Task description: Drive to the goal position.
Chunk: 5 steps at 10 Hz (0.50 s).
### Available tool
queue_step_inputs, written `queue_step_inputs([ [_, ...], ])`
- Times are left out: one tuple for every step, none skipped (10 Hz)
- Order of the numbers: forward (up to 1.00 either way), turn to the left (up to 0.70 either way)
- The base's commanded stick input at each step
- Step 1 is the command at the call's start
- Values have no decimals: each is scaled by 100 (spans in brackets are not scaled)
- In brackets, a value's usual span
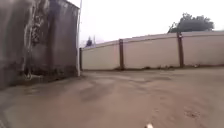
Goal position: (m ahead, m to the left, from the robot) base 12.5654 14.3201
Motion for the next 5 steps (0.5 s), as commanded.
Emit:
queue_step_inputs([
  [100, 0],
  [100, 0],
  [100, 0],
  [100, 0],
  [100, 0],
])
